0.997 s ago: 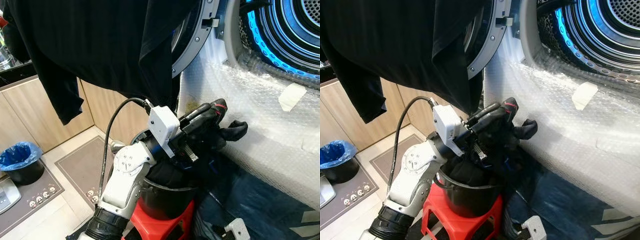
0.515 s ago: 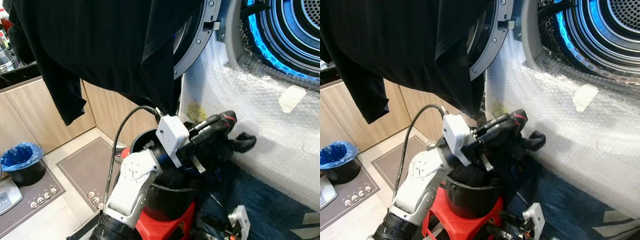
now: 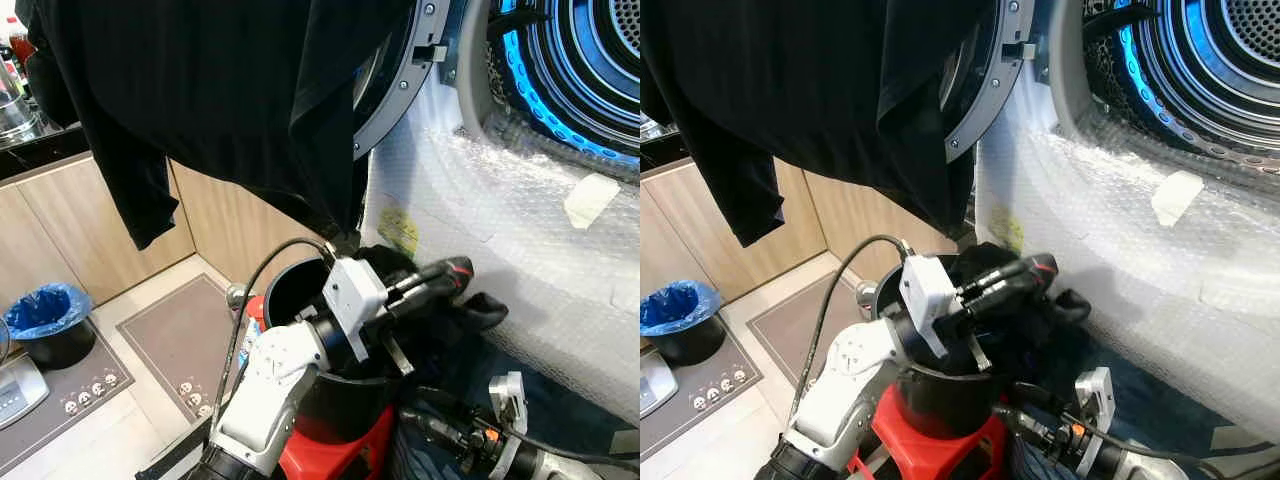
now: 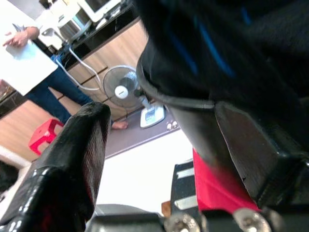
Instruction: Clothes washing
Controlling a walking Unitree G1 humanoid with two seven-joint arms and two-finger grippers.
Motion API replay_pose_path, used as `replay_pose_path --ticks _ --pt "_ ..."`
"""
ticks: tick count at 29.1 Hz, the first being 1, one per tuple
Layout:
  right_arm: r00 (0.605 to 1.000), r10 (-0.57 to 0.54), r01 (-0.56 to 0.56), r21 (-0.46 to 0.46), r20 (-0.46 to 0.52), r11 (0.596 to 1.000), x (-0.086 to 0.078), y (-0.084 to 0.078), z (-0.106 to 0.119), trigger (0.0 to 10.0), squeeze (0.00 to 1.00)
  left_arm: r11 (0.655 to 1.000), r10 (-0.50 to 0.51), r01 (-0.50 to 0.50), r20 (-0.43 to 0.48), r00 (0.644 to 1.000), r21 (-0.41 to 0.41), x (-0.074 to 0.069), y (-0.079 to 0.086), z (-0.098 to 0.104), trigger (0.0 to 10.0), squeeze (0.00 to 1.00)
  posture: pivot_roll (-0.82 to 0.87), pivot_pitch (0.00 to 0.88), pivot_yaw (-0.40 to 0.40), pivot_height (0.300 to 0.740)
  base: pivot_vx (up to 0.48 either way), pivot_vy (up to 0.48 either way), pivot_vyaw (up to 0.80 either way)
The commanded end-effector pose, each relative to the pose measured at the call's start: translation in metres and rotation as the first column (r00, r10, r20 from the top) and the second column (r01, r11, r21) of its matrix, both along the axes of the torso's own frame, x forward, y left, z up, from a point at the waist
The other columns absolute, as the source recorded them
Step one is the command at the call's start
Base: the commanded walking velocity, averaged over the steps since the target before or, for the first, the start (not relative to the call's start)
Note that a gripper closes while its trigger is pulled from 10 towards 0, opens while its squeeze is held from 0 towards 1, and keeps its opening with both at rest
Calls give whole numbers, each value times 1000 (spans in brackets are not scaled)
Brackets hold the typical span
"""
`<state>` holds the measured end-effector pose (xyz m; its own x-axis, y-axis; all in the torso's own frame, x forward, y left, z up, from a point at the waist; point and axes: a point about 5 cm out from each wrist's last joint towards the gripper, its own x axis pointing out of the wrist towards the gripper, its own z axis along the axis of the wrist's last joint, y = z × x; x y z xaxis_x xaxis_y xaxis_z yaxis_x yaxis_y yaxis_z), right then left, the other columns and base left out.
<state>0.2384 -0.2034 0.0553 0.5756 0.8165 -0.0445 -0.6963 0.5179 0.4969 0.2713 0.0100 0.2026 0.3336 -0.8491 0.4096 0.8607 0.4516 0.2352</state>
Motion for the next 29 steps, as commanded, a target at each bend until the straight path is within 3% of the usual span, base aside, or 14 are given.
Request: replay_pose_path --ticks 1,10,12,19,29 --pt "999 -32 32 8 28 999 4 -1 7 10000 0 1000 -25 25 13 1000 -6 -5 -4 4 10000 0 -143 40 -5 740 0 0 0" --pt "981 -189 187 38 49 982 22 -7 13 10000 0 999 -53 53 3 999 -8 -9 -9 3 10000 0 -140 39 -6 740 0 0 0" --pt "977 -210 206 84 41 975 24 -10 17 10000 0 999 -48 48 -1 999 -6 -8 -8 3 10000 0 -139 41 -7 740 0 0 0" --pt "971 -237 226 195 33 954 28 -17 30 10000 0 1000 -18 18 -10 1000 4 -6 -1 -1 10000 0 -137 41 -10 740 0 0 0" --pt "977 -211 200 260 16 945 25 -22 35 10000 0 1000 21 -21 -16 1000 11 -2 6 -2 10000 0 -129 54 -17 740 0 0 0"
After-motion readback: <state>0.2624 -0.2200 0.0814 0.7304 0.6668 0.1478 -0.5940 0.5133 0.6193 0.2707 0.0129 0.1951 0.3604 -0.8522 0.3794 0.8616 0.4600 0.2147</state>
